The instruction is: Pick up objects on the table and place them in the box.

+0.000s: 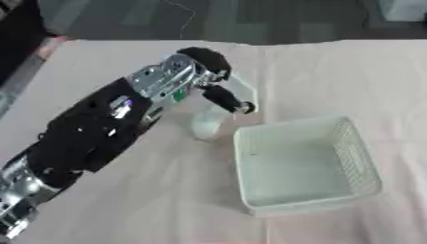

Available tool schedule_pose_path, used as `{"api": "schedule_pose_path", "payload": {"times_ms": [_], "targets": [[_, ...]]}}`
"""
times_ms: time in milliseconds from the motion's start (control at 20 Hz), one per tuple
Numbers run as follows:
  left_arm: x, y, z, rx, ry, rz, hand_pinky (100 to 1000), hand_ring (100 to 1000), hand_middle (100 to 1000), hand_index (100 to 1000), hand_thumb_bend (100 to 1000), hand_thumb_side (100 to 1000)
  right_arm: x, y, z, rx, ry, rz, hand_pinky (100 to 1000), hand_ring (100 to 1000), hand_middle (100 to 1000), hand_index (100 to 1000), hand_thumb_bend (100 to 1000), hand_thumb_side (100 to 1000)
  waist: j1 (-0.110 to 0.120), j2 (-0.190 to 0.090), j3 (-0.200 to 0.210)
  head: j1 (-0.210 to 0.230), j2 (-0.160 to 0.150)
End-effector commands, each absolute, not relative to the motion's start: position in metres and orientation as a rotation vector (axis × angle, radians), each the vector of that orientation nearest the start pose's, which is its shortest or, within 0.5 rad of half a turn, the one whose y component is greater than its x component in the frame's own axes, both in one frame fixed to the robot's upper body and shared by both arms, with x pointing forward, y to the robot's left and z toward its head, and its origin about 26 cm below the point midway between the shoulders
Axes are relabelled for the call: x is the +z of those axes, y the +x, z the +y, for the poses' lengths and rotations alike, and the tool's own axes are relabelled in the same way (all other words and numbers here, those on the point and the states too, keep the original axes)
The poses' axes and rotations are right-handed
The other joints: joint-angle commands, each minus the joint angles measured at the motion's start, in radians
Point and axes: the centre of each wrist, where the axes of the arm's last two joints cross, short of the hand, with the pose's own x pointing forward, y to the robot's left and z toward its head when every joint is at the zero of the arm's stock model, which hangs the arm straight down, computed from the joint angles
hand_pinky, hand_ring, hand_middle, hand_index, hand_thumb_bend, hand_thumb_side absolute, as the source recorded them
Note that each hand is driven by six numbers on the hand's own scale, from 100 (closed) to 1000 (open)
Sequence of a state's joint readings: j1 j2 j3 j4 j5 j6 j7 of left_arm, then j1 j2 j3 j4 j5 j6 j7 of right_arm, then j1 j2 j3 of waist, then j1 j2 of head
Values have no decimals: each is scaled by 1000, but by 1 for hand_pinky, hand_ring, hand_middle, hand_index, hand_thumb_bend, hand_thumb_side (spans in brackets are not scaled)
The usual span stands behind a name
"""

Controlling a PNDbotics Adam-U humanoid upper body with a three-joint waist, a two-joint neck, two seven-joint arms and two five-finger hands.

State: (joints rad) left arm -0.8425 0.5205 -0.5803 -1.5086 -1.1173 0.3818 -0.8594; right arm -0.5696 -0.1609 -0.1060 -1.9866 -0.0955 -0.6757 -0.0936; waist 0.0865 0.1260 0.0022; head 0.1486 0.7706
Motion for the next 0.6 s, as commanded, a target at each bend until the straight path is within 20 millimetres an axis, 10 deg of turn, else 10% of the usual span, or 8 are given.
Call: {"api": "schedule_pose_path", "payload": {"times_ms": [50,600], "targets": [[232,391,161,-1651,1088,-908,795,846,888,889,472,1000,277,315,-230,12,-162,3040,596,558,568,660,100,1000,-2,-11,1,-2,-1],[183,409,168,-1650,1047,-735,794,848,875,870,495,1000,279,315,-226,33,-192,3028,595,558,568,661,100,1000,-13,4,-12,20,-1]]}}
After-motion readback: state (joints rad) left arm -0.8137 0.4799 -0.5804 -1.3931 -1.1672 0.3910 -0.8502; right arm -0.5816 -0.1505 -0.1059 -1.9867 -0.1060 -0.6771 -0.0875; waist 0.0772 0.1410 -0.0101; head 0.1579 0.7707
